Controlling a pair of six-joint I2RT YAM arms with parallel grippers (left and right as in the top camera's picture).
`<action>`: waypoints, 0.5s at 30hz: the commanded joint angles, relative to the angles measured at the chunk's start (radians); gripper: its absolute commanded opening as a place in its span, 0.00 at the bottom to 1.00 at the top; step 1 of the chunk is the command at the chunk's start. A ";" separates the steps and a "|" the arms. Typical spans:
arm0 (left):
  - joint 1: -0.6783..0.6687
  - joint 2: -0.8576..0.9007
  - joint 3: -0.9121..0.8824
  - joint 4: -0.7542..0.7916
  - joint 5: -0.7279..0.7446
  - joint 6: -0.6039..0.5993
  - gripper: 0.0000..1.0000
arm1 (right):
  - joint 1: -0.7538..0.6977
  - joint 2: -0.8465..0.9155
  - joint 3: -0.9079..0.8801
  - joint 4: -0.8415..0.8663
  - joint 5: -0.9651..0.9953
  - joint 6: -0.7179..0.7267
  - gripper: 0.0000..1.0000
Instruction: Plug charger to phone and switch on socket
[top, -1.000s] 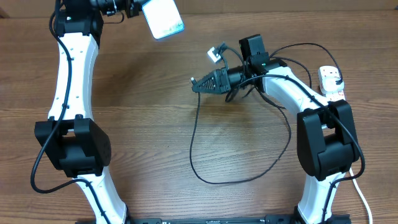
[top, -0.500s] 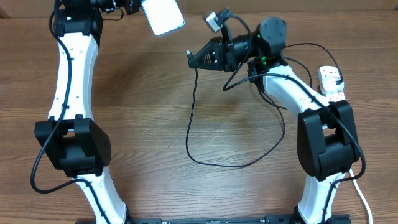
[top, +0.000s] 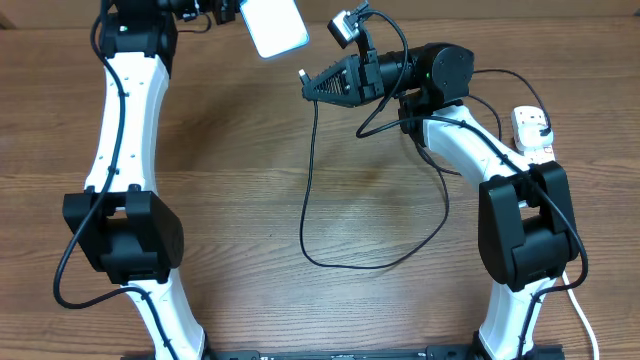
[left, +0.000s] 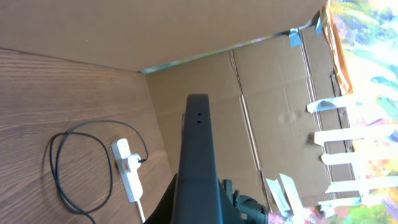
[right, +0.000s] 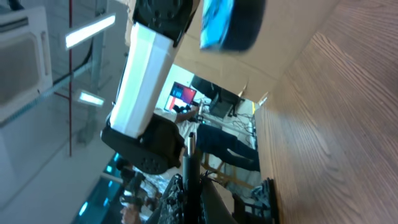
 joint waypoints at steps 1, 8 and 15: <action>-0.014 -0.018 0.017 0.011 0.016 -0.010 0.04 | 0.001 -0.022 0.011 0.005 0.048 0.037 0.04; -0.031 -0.018 0.017 0.011 0.016 -0.010 0.04 | 0.001 -0.022 0.011 0.005 0.093 0.041 0.04; -0.039 -0.018 0.017 0.011 0.023 -0.016 0.04 | 0.001 -0.022 0.011 -0.007 0.113 0.050 0.04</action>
